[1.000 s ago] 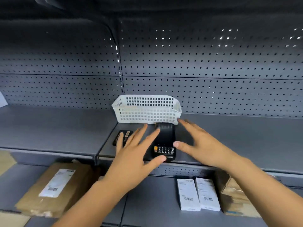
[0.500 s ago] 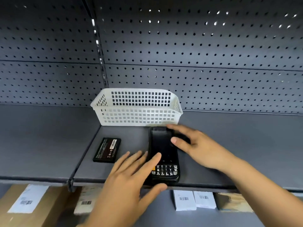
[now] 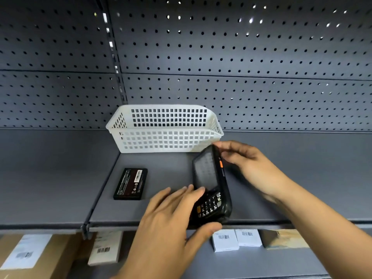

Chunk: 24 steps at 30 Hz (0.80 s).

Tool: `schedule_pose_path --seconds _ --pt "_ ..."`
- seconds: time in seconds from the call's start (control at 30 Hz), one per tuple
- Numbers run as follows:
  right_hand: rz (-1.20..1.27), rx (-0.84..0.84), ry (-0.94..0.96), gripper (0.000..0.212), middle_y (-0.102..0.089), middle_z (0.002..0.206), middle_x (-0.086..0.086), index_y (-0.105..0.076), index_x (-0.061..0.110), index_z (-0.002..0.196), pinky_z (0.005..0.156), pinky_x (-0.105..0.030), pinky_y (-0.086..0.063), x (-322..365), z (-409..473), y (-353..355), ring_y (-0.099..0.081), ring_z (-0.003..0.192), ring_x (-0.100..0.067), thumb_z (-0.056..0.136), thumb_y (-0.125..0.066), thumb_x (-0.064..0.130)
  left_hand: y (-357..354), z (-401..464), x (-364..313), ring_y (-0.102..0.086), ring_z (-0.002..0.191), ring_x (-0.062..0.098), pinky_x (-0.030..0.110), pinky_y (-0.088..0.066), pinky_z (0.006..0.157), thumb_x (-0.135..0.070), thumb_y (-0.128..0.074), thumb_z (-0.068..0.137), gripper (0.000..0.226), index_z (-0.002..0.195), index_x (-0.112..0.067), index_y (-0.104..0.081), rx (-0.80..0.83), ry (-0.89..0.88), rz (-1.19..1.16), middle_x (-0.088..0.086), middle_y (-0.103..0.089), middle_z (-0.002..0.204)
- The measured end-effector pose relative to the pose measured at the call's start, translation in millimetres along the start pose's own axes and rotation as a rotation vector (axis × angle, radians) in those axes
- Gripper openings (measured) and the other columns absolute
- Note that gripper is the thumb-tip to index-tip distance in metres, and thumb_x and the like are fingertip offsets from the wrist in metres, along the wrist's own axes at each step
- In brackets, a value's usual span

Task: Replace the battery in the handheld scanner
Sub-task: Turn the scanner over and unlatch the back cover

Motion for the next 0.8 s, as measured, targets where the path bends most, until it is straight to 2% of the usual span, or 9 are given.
schedule_pose_path --seconds 0.07,0.13,0.2,0.3,0.4,0.5,0.63,0.73,0.8 --pt "0.092 0.039 -0.006 0.026 -0.07 0.107 0.001 -0.066 0.013 0.112 0.109 -0.034 -0.039 0 2 -2 -0.062 0.104 -0.011 0.094 -0.049 0.005 1 1 -7 -0.03 0.125 -0.01 0.016 -0.025 0.102 -0.069 -0.034 0.089 0.063 0.131 -0.026 -0.051 0.012 -0.009 -0.033 -0.013 -0.071 0.116" --pt "0.169 0.117 -0.016 0.025 -0.065 0.107 -0.007 -0.061 0.01 0.116 0.11 -0.04 -0.04 1 3 -7 -0.059 0.103 -0.017 0.096 -0.046 0.008 0 1 -12 -0.018 0.123 -0.03 0.007 -0.015 0.105 -0.067 -0.043 0.087 0.074 0.149 -0.033 -0.023 0.044 -0.005 -0.11 -0.023 -0.065 0.119" --pt "0.146 0.167 -0.005 0.025 -0.063 0.106 -0.009 -0.059 0.012 0.12 0.109 -0.04 -0.042 3 5 -10 -0.059 0.102 -0.017 0.1 -0.044 0.01 -2 0 -13 -0.016 0.12 -0.036 0.002 -0.009 0.105 -0.063 -0.049 0.086 0.086 0.153 -0.038 -0.001 0.045 -0.014 -0.123 -0.027 -0.061 0.118" --pt "-0.018 0.182 0.051 0.028 -0.068 0.106 0.002 -0.061 0.018 0.123 0.099 -0.026 -0.046 11 8 -12 -0.061 0.098 -0.009 0.099 -0.048 0.015 3 0 -12 -0.03 0.126 -0.014 0.009 -0.014 0.11 -0.063 -0.05 0.087 0.079 0.153 -0.034 -0.018 0.004 -0.047 -0.079 -0.022 -0.057 0.129" --pt "-0.121 0.209 0.082 0.032 -0.067 0.124 0.009 -0.063 0.02 0.126 0.098 -0.01 -0.043 20 13 -13 -0.06 0.112 0.003 0.098 -0.05 0.016 2 0 -4 -0.029 0.142 0.004 0.026 -0.024 0.113 -0.068 -0.052 0.083 0.082 0.151 -0.029 -0.028 -0.017 -0.066 -0.028 -0.009 -0.036 0.155" --pt "-0.23 0.22 0.1 0.031 -0.064 0.127 0.011 -0.064 0.02 0.126 0.098 -0.003 -0.038 21 19 -15 -0.055 0.119 0.008 0.096 -0.054 0.017 -1 0 1 -0.027 0.144 0.007 0.026 -0.024 0.114 -0.069 -0.053 0.082 0.084 0.149 -0.021 -0.035 -0.005 -0.058 -0.016 -0.005 -0.034 0.157" --pt "-0.33 0.221 0.092 0.032 -0.065 0.129 0.007 -0.064 0.017 0.125 0.103 -0.006 -0.037 12 23 -17 -0.055 0.12 0.002 0.093 -0.059 0.015 -4 1 6 -0.045 0.129 0.009 0.026 -0.027 0.109 -0.073 -0.044 0.082 0.084 0.138 -0.012 -0.052 0.046 0.007 0.044 0.002 -0.056 0.141" --pt "-0.358 0.207 0.102 0.032 -0.067 0.127 0.005 -0.066 0.014 0.123 0.109 -0.021 -0.039 9 23 -19 -0.058 0.119 -0.001 0.092 -0.062 0.014 -4 1 6 -0.042 0.123 0.008 0.026 -0.022 0.108 -0.075 -0.034 0.085 0.084 0.13 -0.009 -0.061 0.067 0.024 0.088 0.002 -0.065 0.13" --pt "-0.368 0.199 0.108 0.031 -0.067 0.126 0.007 -0.067 0.018 0.122 0.111 -0.025 -0.039 6 24 -19 -0.057 0.12 0.0 0.091 -0.063 0.018 -5 1 7 -0.044 0.122 0.008 0.028 -0.023 0.108 -0.075 -0.034 0.085 0.084 0.129 -0.01 -0.062 0.062 0.024 0.095 0.002 -0.066 0.129"
Point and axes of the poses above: each hand's wrist, its own z-axis towards the middle knuckle, its own y-axis out of the back of the hand, x = y × z, the point moved 4 cm from there along z, towards the middle knuckle
